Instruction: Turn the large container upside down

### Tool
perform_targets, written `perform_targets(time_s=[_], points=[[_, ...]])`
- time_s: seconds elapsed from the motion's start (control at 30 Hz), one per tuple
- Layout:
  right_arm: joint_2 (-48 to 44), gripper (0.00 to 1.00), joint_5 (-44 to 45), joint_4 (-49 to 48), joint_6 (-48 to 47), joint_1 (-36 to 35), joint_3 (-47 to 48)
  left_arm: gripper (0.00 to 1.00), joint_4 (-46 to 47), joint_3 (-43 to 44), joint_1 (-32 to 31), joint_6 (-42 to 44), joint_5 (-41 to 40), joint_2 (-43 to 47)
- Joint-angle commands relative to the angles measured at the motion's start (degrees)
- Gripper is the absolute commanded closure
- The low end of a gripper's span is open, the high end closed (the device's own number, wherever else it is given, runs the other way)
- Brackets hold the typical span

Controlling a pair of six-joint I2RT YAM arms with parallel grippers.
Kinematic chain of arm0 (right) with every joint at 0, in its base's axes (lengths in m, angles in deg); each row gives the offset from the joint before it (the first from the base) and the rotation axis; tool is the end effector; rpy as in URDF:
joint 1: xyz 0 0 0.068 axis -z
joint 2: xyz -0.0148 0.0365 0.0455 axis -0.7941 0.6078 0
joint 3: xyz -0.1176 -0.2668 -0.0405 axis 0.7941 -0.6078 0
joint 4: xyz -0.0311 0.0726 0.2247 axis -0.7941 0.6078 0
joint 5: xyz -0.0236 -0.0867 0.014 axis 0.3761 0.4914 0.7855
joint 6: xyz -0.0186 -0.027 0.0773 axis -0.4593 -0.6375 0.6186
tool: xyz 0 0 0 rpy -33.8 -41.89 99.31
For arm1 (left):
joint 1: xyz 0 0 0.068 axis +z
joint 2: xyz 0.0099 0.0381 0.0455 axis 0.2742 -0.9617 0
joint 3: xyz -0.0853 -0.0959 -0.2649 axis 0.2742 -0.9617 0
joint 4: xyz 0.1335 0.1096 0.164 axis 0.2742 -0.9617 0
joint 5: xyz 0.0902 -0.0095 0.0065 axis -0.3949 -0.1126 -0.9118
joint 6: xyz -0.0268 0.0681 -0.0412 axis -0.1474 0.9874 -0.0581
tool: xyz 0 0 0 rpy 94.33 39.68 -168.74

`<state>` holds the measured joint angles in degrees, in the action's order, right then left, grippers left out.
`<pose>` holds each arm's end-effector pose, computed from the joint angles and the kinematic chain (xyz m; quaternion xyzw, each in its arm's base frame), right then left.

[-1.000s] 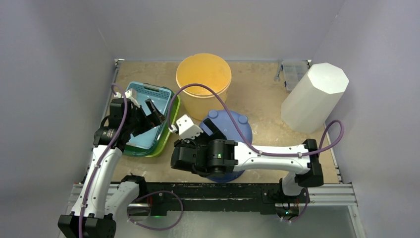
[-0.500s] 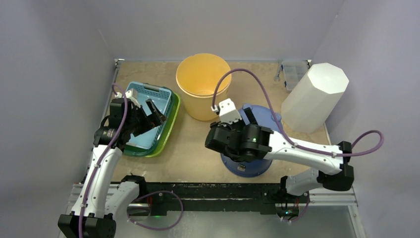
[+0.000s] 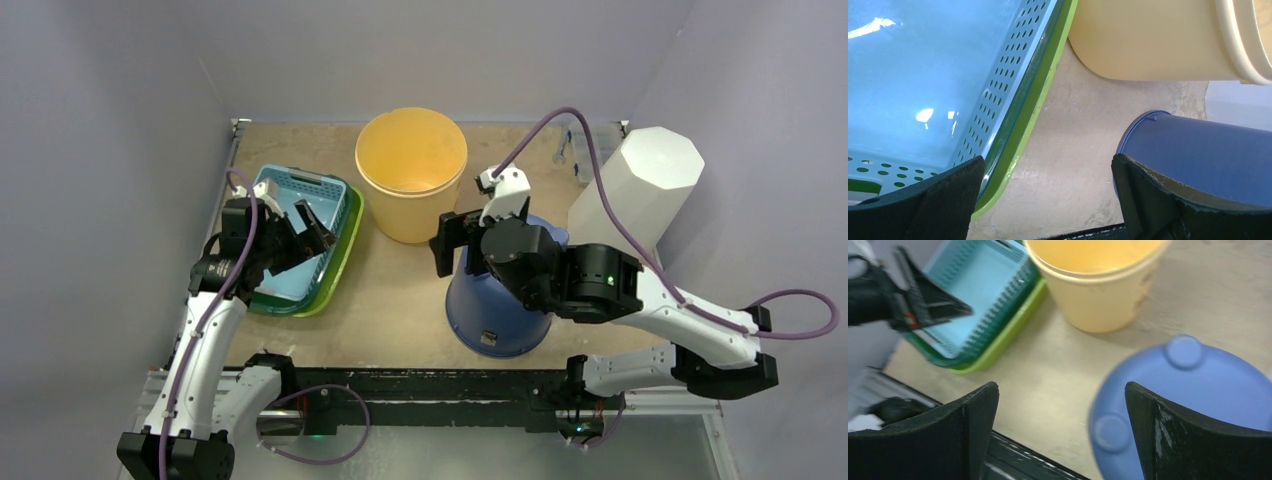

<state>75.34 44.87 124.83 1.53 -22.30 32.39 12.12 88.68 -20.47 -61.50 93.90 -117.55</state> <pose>0.1041 0.1820 0.4606 -0.0751 0.8038 0.2048 0.5534 0.1616 -0.0283 0.3034 -0.1979 0.8841 -0.2302 0.3553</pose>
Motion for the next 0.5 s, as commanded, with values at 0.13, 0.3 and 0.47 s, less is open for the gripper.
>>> perform_targets(time_s=[0.13,0.3,0.47], points=[[15.5,0.02,-6.2,-10.0,6.6,0.0,3.5,0.03,-2.1,1.9,0.3,-1.5,-8.0,2.4],[21.2,0.01,-5.2,-6.8,16.1,0.0,2.8,0.03,-5.3,2.7,0.3,-4.6,-15.6,4.2],[20.6,0.01,-4.7,-7.0,21.1,3.2,-6.2,0.03,-5.8,2.1,0.3,-6.0,-17.0,5.1]])
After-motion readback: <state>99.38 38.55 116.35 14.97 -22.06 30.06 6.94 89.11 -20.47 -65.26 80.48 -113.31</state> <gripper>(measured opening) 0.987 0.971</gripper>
